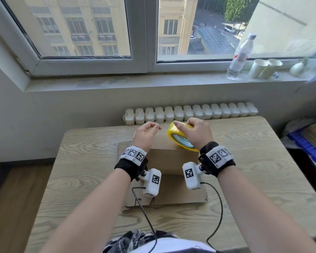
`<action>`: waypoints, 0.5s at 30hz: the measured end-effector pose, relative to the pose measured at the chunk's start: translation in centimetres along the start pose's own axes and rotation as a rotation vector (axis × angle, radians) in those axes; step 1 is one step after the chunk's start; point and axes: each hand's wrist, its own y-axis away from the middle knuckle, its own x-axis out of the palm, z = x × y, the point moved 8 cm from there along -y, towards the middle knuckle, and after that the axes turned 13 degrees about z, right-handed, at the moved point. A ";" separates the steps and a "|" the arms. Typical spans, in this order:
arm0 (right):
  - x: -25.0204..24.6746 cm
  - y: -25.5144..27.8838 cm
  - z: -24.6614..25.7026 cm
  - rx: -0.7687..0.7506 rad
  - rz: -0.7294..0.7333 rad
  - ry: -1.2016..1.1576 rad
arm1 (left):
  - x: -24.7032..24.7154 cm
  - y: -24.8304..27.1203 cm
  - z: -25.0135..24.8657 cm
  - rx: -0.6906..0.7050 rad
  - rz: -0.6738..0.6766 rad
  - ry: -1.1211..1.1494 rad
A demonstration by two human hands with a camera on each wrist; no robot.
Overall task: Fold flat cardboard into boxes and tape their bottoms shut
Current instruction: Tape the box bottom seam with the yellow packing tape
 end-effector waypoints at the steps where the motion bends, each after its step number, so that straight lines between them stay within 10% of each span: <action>1: 0.4 0.1 -0.1 0.013 0.008 0.007 | 0.2 0.2 0.5 -0.007 0.013 0.061; 15: 2.4 1.4 6.5 -0.211 -0.057 0.645 | 0.7 0.9 4.7 -0.060 0.076 0.217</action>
